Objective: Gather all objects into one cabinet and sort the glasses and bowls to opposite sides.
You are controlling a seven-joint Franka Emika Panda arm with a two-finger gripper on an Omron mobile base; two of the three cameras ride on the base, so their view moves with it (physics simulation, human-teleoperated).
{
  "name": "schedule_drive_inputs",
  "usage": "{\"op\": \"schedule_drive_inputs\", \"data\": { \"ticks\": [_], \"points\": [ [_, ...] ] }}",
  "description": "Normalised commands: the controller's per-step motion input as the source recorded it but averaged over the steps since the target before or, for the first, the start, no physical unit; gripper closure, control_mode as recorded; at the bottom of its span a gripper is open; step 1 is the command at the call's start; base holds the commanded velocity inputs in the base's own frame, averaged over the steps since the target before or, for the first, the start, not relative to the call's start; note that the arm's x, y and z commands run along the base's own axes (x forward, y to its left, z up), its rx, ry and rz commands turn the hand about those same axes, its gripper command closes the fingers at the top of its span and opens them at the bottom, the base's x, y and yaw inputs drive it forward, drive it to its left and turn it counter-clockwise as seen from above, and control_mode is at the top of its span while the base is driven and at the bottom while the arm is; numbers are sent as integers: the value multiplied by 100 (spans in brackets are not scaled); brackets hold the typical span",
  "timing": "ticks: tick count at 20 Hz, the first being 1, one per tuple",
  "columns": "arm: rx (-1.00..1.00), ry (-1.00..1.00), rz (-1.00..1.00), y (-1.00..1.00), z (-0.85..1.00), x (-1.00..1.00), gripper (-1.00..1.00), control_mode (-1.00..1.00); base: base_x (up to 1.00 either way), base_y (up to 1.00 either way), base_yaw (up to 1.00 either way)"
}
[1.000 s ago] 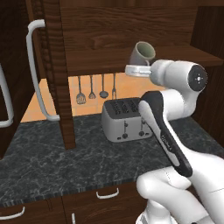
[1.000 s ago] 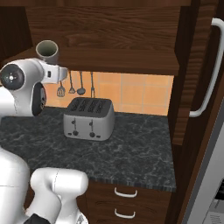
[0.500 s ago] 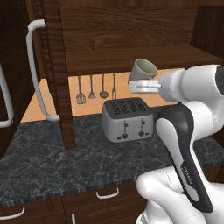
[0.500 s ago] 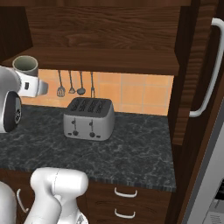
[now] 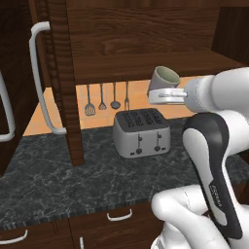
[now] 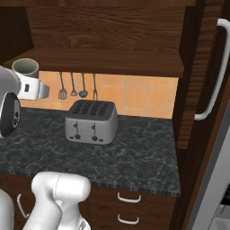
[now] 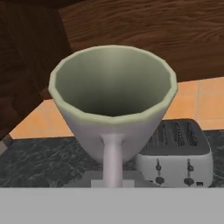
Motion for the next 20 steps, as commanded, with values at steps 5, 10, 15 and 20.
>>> {"op": "schedule_drive_inputs", "data": {
  "ticks": [5,10,15,20],
  "points": [
    [0,1,0,-27,-15,-62,100,-100,0,0,0],
    [0,1,0,-5,-21,-52,100,-100,0,0,0],
    [0,12,-1,0,0,0,100,100,-1,0,-1],
    [0,0,0,0,0,0,100,100,-74,0,-1]
  ]
}}
